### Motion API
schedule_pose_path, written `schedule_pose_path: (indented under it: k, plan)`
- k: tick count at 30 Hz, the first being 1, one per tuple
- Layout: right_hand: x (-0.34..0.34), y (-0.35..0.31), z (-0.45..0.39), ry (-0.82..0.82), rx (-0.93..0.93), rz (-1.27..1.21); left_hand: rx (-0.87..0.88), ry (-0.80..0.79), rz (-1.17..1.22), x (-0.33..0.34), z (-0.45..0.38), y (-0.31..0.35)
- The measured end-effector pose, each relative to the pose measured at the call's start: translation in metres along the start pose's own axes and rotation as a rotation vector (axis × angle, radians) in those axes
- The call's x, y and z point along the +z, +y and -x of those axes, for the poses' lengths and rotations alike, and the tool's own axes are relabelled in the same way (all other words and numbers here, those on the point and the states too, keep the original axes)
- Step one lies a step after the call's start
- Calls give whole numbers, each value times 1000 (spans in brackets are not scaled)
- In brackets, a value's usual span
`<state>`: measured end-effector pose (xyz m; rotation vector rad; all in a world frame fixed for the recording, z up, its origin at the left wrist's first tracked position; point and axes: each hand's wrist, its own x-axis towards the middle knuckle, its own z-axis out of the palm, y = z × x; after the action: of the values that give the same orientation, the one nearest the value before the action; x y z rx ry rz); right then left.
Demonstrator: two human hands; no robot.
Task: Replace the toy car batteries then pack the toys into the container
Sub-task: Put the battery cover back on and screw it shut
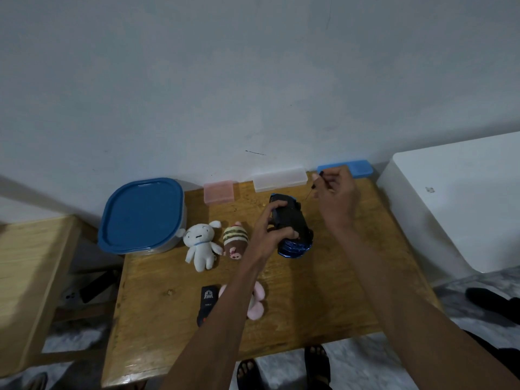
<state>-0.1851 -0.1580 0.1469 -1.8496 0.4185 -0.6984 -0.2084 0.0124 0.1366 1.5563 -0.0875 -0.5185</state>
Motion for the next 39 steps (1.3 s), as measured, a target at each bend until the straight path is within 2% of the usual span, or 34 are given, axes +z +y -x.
schedule_pose_path:
  k: [6,13,19,21,30,35,39]
  plan:
    - [-6,-9,-11,44,99,-117,82,28,59,3,-7,5]
    - [-8,-3,-10,75,164,-138,41,1,115,5,-18,4]
    - [-17,5,-13,107,230,-163,-147,-76,547,7,-22,0]
    - [-20,8,-14,116,251,-174,-185,-88,592,6,-24,-2]
    - [-32,15,-17,63,325,-282,-211,-109,429,16,-27,-7]
    - [-36,29,-21,33,370,-269,-208,-68,155,29,-24,-11]
    - [-41,38,-20,-80,422,-291,-139,-28,-66,41,-31,-24]
